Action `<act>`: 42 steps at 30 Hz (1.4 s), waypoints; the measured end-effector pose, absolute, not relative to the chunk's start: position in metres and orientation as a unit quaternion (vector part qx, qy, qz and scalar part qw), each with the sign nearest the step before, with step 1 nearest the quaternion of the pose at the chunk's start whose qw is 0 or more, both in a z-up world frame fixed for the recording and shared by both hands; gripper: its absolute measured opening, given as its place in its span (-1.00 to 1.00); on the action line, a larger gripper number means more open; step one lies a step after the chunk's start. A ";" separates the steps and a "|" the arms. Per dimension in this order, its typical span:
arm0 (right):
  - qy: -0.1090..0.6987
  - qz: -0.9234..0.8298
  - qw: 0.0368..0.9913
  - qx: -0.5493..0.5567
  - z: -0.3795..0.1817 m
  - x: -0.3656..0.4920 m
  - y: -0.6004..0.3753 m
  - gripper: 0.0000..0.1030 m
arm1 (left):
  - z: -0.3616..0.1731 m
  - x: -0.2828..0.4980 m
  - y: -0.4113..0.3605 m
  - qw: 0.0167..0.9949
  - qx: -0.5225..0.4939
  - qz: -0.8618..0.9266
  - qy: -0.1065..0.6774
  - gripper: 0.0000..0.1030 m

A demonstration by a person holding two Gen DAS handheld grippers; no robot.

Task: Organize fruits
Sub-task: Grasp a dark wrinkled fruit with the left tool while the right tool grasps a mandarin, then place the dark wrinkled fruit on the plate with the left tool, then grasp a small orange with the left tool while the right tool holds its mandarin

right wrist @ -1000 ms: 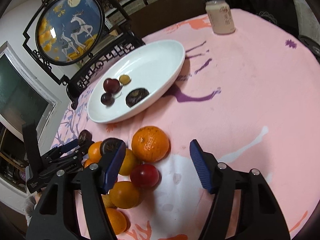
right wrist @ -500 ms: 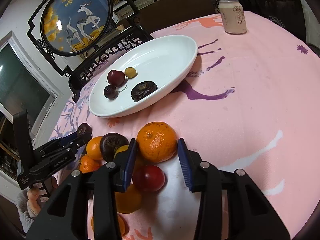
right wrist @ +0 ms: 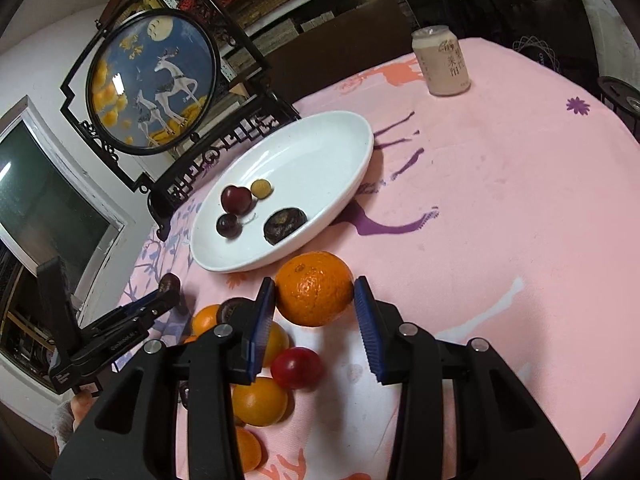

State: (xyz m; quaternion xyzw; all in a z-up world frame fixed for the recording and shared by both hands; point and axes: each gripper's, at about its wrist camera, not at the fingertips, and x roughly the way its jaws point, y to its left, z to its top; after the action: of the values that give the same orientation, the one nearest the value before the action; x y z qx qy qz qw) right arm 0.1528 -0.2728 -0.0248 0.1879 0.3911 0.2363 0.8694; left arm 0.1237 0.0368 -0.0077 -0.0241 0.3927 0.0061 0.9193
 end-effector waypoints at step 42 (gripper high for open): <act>0.438 0.240 0.860 0.106 -0.042 0.181 -0.233 -0.14 | 0.007 0.137 0.025 0.924 -0.031 -0.006 0.380 0.61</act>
State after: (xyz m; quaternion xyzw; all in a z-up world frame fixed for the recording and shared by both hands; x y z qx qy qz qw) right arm 0.1808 -0.2330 -0.0417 0.1062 0.4384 0.2401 0.8596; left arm 0.1367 0.0253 0.0069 -0.0315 0.3800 -0.0061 0.9244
